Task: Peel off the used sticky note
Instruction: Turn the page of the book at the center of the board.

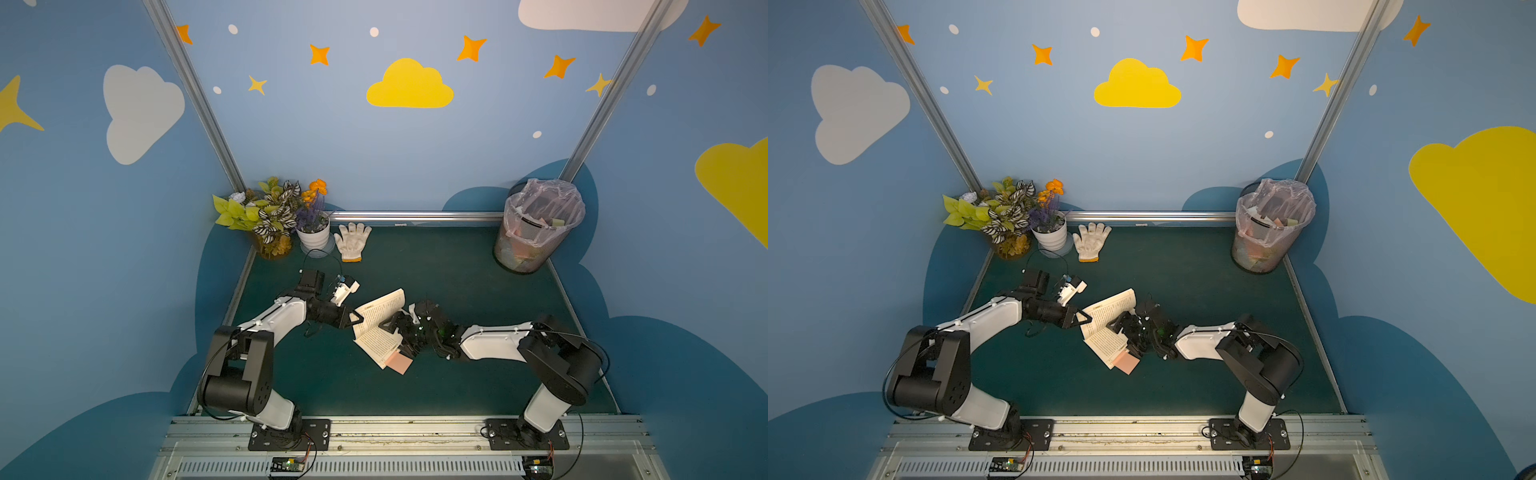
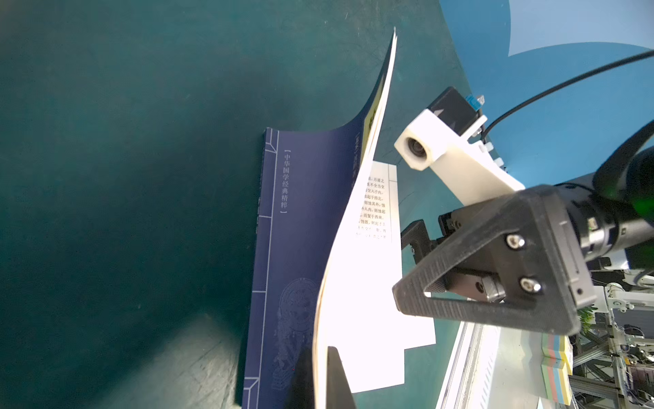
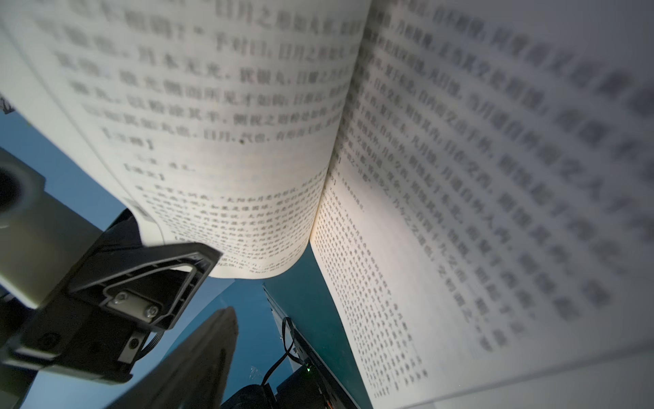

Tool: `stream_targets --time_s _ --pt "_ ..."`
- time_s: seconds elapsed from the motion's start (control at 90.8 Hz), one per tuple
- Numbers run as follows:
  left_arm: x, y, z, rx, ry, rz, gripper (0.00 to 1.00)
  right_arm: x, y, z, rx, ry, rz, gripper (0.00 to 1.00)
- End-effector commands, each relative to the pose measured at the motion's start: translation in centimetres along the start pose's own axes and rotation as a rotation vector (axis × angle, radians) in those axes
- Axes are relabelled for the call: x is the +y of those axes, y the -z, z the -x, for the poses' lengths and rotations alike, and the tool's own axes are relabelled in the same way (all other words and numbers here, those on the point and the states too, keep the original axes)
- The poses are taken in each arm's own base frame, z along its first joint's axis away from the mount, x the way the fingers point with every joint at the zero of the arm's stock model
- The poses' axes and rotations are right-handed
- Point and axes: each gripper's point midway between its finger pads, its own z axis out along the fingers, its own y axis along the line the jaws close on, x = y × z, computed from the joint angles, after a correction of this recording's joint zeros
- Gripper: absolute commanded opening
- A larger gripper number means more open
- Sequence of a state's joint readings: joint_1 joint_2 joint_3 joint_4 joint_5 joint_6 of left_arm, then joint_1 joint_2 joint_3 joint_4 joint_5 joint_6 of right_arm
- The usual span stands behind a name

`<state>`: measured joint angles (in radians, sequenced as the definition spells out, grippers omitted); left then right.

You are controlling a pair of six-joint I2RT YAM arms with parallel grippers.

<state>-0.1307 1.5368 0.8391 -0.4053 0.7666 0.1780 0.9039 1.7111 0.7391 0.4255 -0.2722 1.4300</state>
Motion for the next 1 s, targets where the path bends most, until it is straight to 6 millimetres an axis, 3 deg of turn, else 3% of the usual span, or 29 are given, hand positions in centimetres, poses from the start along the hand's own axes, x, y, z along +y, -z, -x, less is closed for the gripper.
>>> stream_targets --time_s 0.0,0.54,0.87,0.991 --pt "-0.2 -0.4 -1.1 0.043 0.021 -0.014 0.03 1.7 -0.2 0.5 0.000 0.036 0.046 0.90" --pt "-1.9 -1.9 -2.0 0.114 -0.067 -0.009 0.03 4.2 2.6 4.5 -0.063 0.083 0.040 0.97" --pt "-3.6 -2.6 -2.7 0.153 -0.160 -0.013 0.03 3.1 2.1 5.4 -0.037 0.037 -0.014 0.98" --pt "-4.2 -2.7 -2.8 0.158 -0.195 -0.018 0.09 2.4 1.5 5.5 -0.025 0.018 -0.031 0.97"
